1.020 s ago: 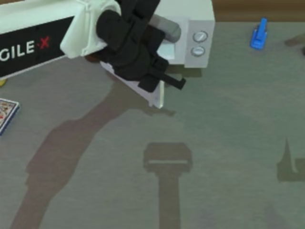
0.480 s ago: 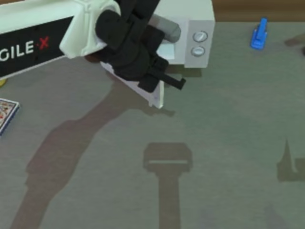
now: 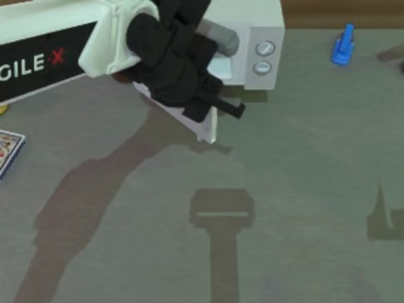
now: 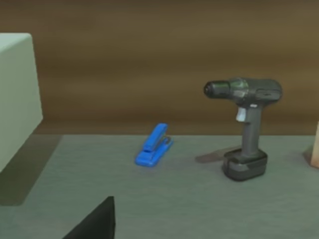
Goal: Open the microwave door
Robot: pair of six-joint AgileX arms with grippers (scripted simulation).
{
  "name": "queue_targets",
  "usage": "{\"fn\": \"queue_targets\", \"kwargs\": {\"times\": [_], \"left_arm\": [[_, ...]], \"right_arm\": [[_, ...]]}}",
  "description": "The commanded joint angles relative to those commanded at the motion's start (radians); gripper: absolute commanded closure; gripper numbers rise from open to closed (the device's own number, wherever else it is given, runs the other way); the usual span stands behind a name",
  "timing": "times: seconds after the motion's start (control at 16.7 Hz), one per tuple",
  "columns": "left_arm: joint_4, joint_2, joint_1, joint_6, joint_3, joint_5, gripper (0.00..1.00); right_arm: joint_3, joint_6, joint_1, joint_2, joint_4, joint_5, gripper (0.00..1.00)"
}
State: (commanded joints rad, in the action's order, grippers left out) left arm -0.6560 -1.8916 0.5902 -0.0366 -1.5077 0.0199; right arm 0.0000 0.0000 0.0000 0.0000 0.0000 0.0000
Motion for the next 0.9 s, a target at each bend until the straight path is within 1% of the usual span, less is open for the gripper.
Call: {"fn": "queue_targets", "kwargs": {"times": [0.42,0.54,0.66,0.9], "left_arm": [[0.000,0.000,0.000,0.000,0.000,0.000,1.00],[0.000,-0.002,0.004,0.001,0.006,0.008,1.00],[0.003,0.012,-0.007,-0.029,0.021,0.023,1.00],[0.008,0.056,-0.042,-0.125,0.071,0.073,1.00]], "right_arm": [[0.000,0.000,0.000,0.000,0.000,0.000,0.00],[0.000,0.000,0.000,0.000,0.000,0.000,0.00],[0.000,0.000,0.000,0.000,0.000,0.000,0.00],[0.000,0.000,0.000,0.000,0.000,0.000,0.00]]}}
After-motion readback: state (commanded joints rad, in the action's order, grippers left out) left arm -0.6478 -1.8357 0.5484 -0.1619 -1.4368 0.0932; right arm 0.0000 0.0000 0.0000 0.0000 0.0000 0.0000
